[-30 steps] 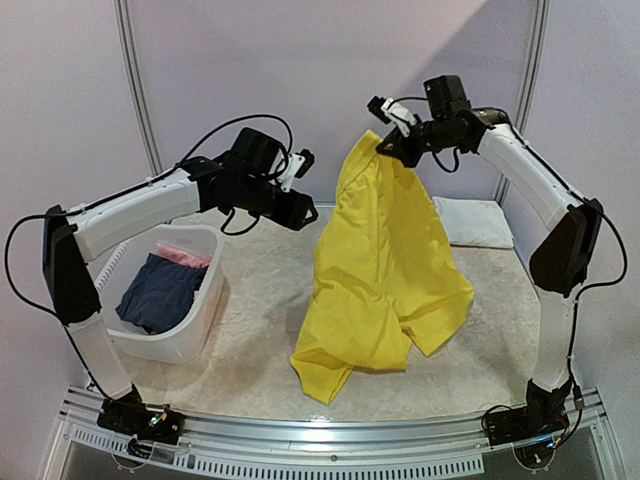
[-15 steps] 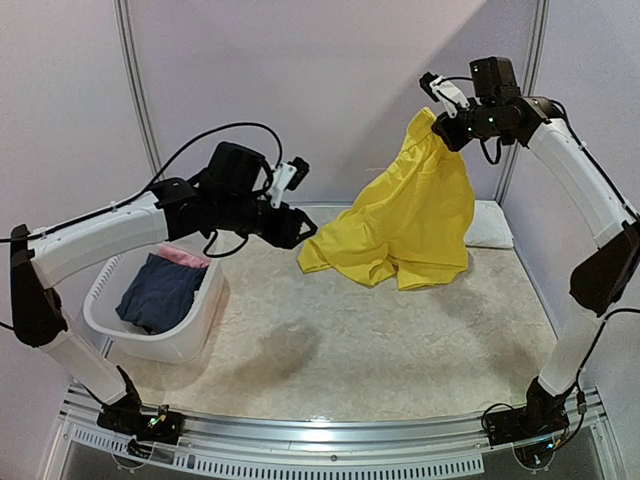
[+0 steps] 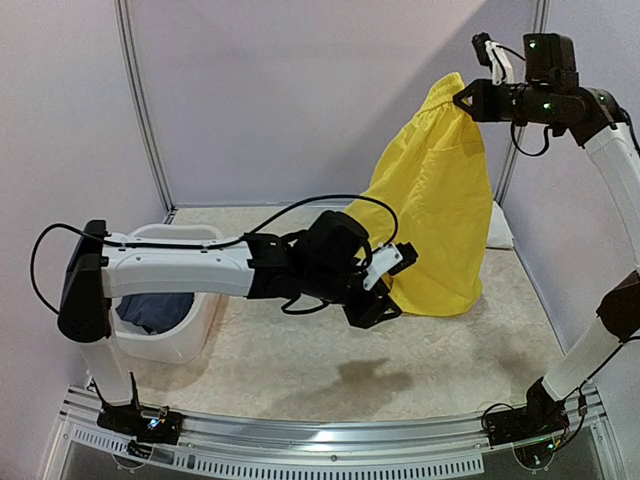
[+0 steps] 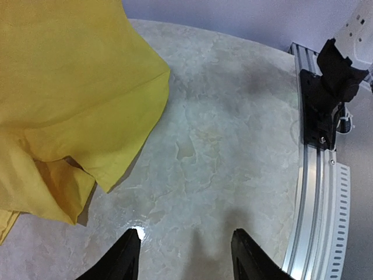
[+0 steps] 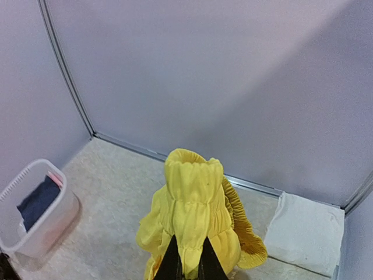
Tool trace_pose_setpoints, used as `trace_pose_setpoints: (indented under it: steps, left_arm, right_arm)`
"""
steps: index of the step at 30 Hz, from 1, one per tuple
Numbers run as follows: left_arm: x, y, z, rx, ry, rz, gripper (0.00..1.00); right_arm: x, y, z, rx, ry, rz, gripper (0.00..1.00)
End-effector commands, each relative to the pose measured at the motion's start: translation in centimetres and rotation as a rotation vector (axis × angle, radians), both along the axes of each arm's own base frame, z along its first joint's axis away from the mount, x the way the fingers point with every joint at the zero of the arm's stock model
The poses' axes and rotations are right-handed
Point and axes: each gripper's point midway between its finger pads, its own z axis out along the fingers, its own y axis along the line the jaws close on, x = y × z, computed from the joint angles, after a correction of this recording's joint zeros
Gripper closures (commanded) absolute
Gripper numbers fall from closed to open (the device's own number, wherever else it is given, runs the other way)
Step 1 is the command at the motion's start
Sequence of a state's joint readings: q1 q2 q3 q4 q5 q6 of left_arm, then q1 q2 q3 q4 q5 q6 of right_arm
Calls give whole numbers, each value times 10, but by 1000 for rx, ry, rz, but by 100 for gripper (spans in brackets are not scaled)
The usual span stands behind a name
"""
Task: Fold and stack the mixed laundry pile
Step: Pick up the crumpled shorts from the center of the board.
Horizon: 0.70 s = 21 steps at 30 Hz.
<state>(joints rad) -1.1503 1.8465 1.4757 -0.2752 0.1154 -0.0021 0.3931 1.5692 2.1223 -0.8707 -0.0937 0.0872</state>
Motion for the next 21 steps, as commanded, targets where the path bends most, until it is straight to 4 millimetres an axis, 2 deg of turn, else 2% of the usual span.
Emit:
trace_pose_setpoints:
  steps: [1,4,7,9,12,16,17,21]
  left_arm:
    - [-17,-28,11,-29,-102,-64,46]
    - [-22,-38,-2,4,-121,-80,46]
    - [-24,-50,-22,29,-121,-109,47]
    - [-26,-62,-36,30,-110,-131,48]
    - [-25,-79,-66,59,-103,-137,48]
    - [-23,-99,-91,72,-104,-137,42]
    - [-18,-106,-92,73,-115,-126,41]
    - [-11,-127,-117,98,-110,-125,40]
  right_arm:
    - [-15,6,59,206,-82,29,100]
    - [-7,4,63,223,-90,2,100]
    - [18,-6,45,198,-92,-62,100]
    - [36,-20,30,202,-114,-105,100]
    - [50,-53,24,173,-176,-200,100]
    - [72,-81,-22,144,-101,-269,100]
    - [75,-85,-32,134,-92,-284,100]
    - [81,-99,-63,112,-54,-320,100]
